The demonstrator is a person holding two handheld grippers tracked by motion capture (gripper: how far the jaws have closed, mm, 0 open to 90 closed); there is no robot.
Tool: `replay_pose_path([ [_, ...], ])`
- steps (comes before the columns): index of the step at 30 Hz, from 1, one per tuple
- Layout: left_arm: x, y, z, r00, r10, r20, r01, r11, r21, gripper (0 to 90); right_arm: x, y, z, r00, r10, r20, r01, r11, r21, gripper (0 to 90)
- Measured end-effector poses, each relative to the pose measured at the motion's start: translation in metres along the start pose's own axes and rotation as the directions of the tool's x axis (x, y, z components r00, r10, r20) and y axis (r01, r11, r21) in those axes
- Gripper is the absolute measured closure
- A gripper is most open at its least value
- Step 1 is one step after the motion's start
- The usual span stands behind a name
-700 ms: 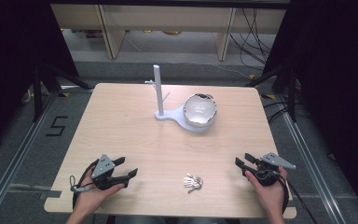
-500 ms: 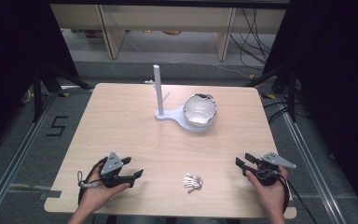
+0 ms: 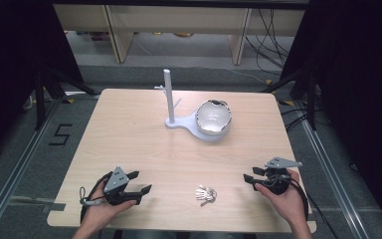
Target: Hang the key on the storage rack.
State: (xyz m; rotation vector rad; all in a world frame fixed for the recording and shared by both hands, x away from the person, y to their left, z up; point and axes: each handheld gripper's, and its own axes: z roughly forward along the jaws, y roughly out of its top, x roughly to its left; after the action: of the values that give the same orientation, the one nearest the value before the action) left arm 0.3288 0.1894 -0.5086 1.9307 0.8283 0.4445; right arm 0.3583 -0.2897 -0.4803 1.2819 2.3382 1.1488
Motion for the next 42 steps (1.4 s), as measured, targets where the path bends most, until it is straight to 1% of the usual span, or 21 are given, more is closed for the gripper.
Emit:
replay_pose_path([
  [1,-0.001,0.0,0.0,1.0,0.006,-0.002,-0.006,1.0,0.0,30.2,-0.001,0.004,-0.001,0.9986,-0.052,0.009,0.052,0.998,0.032,48.1],
  [4,-0.002,0.0,0.001,1.0,0.006,-0.002,-0.006,0.9999,0.009,30.2,0.002,0.01,0.002,0.9972,-0.075,0.001,0.075,0.993,0.089,48.1],
  [9,-0.003,-0.001,0.001,0.9999,0.016,-0.002,-0.016,0.9998,0.015,30.2,0.007,0.017,0.004,0.9942,-0.099,-0.042,0.105,0.973,0.207,48.4],
  [12,-0.002,-0.001,0.002,0.9999,0.014,-0.007,-0.014,0.9998,0.01,30.1,0.012,0.022,0.007,0.9872,-0.135,-0.086,0.153,0.952,0.266,48.3],
  [13,-0.002,-0.001,0.002,0.9998,0.016,-0.009,-0.016,0.9998,0.01,30.1,0.013,0.025,0.008,0.9804,-0.168,-0.103,0.191,0.939,0.285,48.3],
  [15,-0.002,-0.001,0.002,0.9999,0.016,-0.003,-0.016,0.9999,0.007,30.1,0.018,0.029,0.009,0.9765,-0.169,-0.134,0.205,0.92,0.333,47.4],
  [16,-0.002,-0.001,0.002,0.9999,0.016,-0.001,-0.016,0.9998,0.01,30.1,0.018,0.029,0.009,0.9765,-0.169,-0.134,0.205,0.92,0.333,47.4],
  [17,-0.002,-0.002,0.003,0.9997,0.023,0.001,-0.023,0.9997,0.012,30.0,0.024,0.034,0.013,0.9684,-0.19,-0.161,0.237,0.902,0.36,46.3],
  [22,-0.004,-0.002,0.003,0.9997,0.025,0.002,-0.025,0.9995,0.02,29.7,0.036,0.043,0.024,0.9486,-0.232,-0.216,0.303,0.859,0.412,45.9],
  [24,-0.004,-0.003,0.004,0.9997,0.023,0.007,-0.023,0.9995,0.019,29.5,0.039,0.045,0.026,0.9458,-0.234,-0.225,0.311,0.855,0.416,47.9],
  [25,-0.003,-0.003,0.004,0.9997,0.024,0.01,-0.024,0.9995,0.019,29.5,0.043,0.049,0.03,0.9335,-0.248,-0.259,0.34,0.843,0.417,53.1],
  [26,-0.003,-0.003,0.004,0.9997,0.023,0.01,-0.023,0.9996,0.018,29.5,0.046,0.05,0.032,0.9291,-0.256,-0.267,0.351,0.839,0.416,56.3],
  [32,-0.004,-0.003,0.005,0.9998,0.021,0.008,-0.021,0.9996,0.019,29.5,0.057,0.057,0.041,0.9186,-0.249,-0.307,0.37,0.814,0.447,70.2],
  [33,-0.004,-0.003,0.005,0.9998,0.02,0.009,-0.02,0.9996,0.018,29.5,0.06,0.059,0.046,0.9124,-0.254,-0.321,0.385,0.799,0.462,73.1],
  [34,-0.004,-0.003,0.005,0.9998,0.02,0.009,-0.02,0.9996,0.018,29.5,0.06,0.059,0.046,0.9124,-0.254,-0.321,0.385,0.799,0.462,73.1],
  [37,-0.004,-0.004,0.005,0.9997,0.022,0.013,-0.022,0.9995,0.021,29.5,0.064,0.062,0.057,0.9065,-0.249,-0.341,0.4,0.765,0.505,75.3],
  [38,-0.004,-0.004,0.005,0.9998,0.017,0.012,-0.017,0.9996,0.021,29.5,0.064,0.063,0.06,0.8957,-0.268,-0.355,0.425,0.751,0.505,75.4],
  [39,-0.004,-0.004,0.005,0.9998,0.017,0.012,-0.017,0.9996,0.021,29.5,0.064,0.063,0.06,0.8957,-0.268,-0.355,0.425,0.751,0.505,75.4],
  [40,-0.004,-0.004,0.005,0.9998,0.018,0.012,-0.018,0.9996,0.023,29.5,0.067,0.065,0.064,0.8999,-0.249,-0.358,0.415,0.739,0.53,75.2],
  [41,-0.004,-0.004,0.005,0.9997,0.019,0.013,-0.019,0.9995,0.024,29.5,0.067,0.065,0.067,0.8898,-0.262,-0.374,0.435,0.733,0.523,74.7],
  [42,-0.004,-0.004,0.005,0.9997,0.019,0.013,-0.019,0.9995,0.024,29.5,0.067,0.066,0.069,0.8954,-0.255,-0.365,0.427,0.726,0.54,74.1],
])
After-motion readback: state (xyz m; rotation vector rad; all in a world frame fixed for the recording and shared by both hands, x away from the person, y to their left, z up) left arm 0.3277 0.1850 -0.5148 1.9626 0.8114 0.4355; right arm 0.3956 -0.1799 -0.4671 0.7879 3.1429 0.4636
